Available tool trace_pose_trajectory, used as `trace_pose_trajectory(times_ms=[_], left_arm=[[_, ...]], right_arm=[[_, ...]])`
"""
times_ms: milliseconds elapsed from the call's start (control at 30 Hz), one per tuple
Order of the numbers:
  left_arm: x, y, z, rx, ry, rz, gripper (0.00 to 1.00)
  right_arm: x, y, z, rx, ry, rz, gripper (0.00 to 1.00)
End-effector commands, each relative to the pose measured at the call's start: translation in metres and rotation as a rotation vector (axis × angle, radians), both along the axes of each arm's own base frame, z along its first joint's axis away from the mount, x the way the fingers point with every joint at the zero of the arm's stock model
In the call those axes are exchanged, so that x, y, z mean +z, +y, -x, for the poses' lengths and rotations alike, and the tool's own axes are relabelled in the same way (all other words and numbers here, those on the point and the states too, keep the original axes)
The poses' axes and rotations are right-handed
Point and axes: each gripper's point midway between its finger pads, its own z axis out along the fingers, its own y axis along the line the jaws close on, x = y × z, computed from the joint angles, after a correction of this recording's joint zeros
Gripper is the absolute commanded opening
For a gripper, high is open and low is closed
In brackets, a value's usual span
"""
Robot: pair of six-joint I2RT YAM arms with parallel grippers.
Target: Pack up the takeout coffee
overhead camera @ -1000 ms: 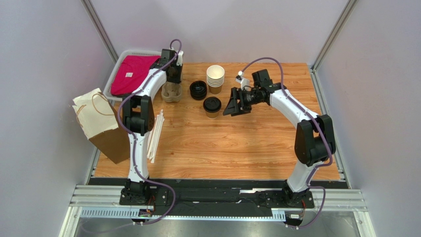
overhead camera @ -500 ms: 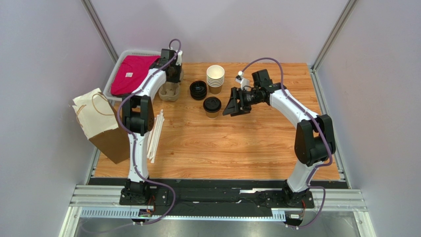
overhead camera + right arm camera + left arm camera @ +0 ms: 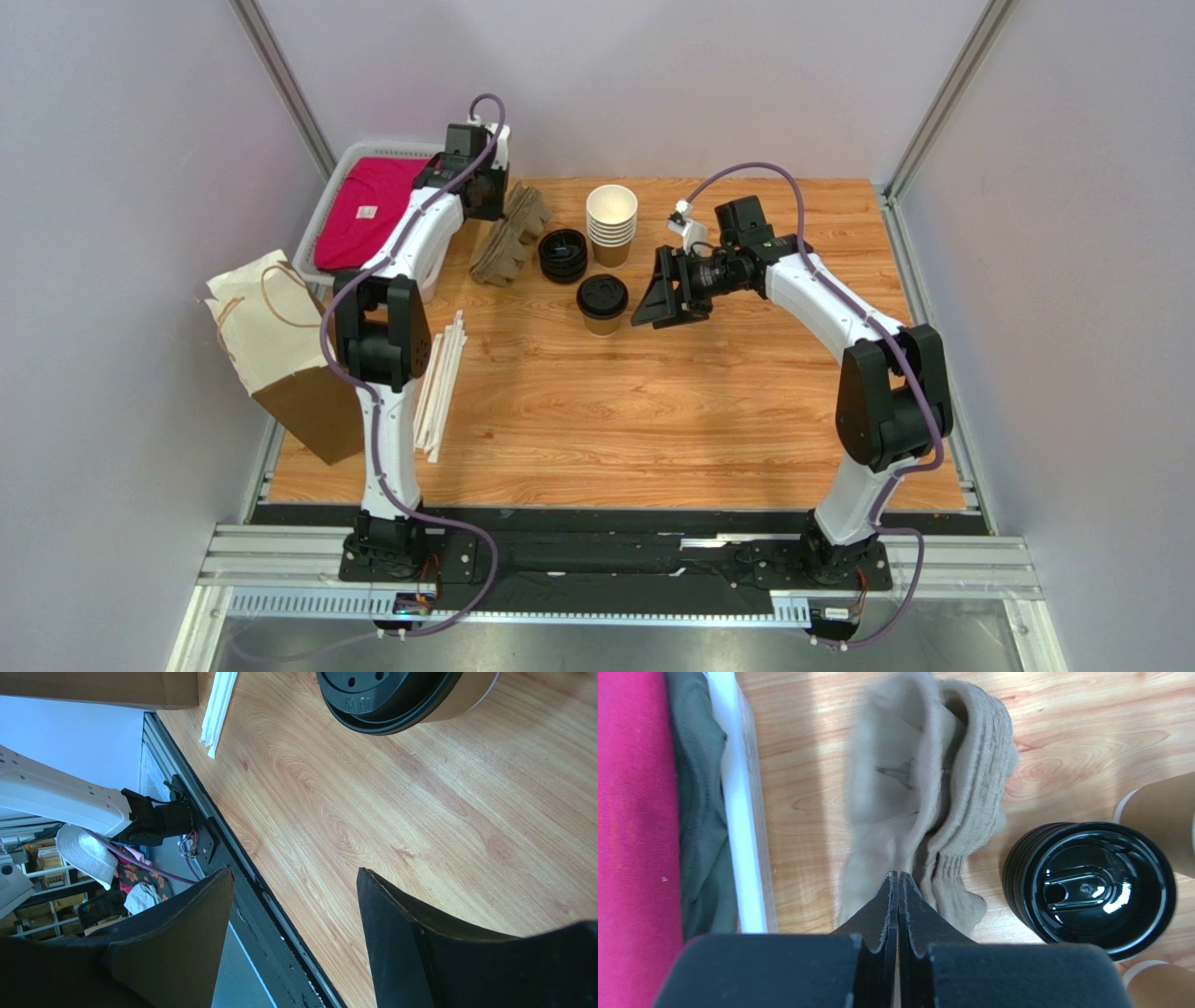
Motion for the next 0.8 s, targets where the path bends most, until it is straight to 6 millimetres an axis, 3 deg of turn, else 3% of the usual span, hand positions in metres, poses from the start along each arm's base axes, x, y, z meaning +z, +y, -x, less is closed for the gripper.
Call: trace_pose_trajectory(times_ms=[0, 267, 367, 467, 567, 767], left_arm=[[0.073, 0.004, -0.006, 0.001, -0.153, 0.004, 0.00], [0.075, 0.007, -0.005, 0.005, -0.158, -0.031, 0.00], [0.071, -0.001, -0.001, -0.036, -0.133, -0.003, 0.01], [0.068, -0.007, 0.007, -0.071, -0.096, 0.018, 0.21], [0.071, -0.012, 0.014, -0.109, -0.075, 0.049, 0.32], [0.062, -0.012, 0.020, -0.115, -0.039, 0.052, 0.32]], right_arm=[[0.008, 0.004, -0.004, 0.008, -0.025, -0.037, 0.69], [0.008, 0.004, -0.004, 0.011, -0.027, -0.038, 0.69], [0.009, 0.003, -0.004, 0.010, -0.027, -0.041, 0.69], [0.010, 0.004, -0.003, 0.013, -0.029, -0.043, 0.69], [0.010, 0.004, -0.002, 0.014, -0.029, -0.043, 0.69], [0.010, 0.004, -0.002, 0.014, -0.027, -0.046, 0.69]])
